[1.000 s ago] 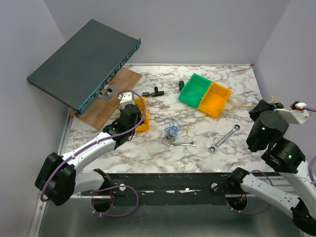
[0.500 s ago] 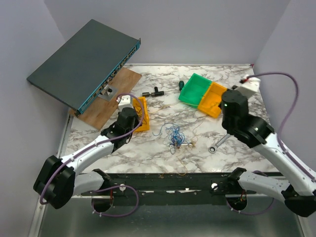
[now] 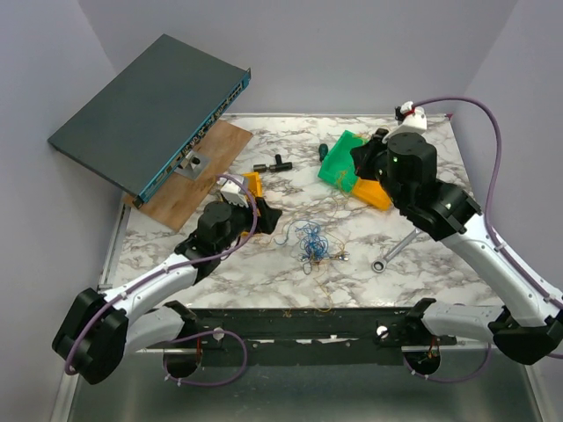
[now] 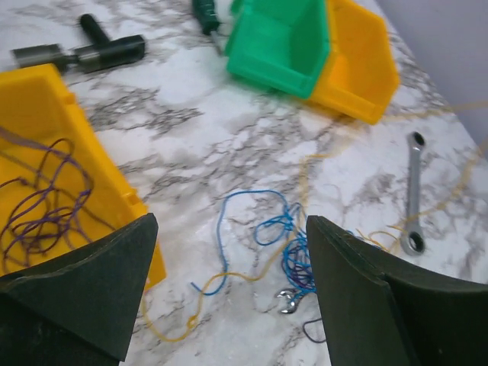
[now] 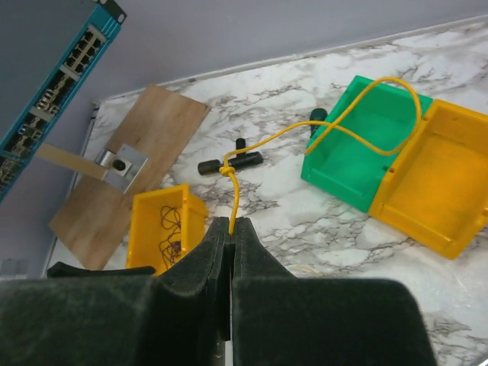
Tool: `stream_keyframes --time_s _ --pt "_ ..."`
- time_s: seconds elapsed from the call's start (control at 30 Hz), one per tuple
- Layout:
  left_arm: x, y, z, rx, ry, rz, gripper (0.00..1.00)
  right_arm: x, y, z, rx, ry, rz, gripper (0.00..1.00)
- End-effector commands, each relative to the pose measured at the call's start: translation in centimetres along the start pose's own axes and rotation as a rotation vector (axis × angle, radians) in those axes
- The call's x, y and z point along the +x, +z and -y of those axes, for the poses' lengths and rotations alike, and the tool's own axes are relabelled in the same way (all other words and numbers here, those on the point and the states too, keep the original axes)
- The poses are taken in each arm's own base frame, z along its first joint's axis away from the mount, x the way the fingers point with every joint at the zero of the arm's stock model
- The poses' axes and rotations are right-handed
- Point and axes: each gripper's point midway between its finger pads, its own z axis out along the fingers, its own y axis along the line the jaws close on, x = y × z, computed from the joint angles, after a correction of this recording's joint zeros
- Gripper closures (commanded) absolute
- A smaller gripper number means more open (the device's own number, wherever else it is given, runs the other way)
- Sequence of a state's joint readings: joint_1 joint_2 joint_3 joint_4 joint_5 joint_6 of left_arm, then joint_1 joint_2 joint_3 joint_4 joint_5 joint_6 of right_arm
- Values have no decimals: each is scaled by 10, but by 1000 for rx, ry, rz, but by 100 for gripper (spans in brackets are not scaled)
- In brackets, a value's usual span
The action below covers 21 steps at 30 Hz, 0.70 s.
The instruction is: Untangle the cables
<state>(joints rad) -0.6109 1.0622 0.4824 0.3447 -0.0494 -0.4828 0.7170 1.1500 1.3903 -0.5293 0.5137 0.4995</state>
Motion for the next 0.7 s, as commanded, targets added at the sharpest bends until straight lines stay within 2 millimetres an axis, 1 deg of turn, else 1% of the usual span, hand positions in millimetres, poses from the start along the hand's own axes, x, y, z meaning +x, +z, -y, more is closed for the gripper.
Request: stream_keyframes --time_s 0.0,0.13,0.27,0.3,0.43,0.53,0.67 --pt "-8 -10 69 389 54 26 21 12 11 -23 -76 61 -56 99" --pt "2 -11 99 569 41 -43 27 23 15 -34 -128 98 -82 99" --pt "7 -12 115 651 45 -66 32 29 19 -42 -158 125 -99 99" --pt "9 -11 117 658 50 -77 33 31 20 -43 -163 129 -106 99" --pt "18 -6 129 687 61 -121 33 38 23 -48 -180 137 -132 99" --pt "25 8 132 664 56 -157 34 41 24 -50 -190 144 -142 99" --pt "27 24 134 594 46 -176 35 45 25 -51 -192 154 -148 99"
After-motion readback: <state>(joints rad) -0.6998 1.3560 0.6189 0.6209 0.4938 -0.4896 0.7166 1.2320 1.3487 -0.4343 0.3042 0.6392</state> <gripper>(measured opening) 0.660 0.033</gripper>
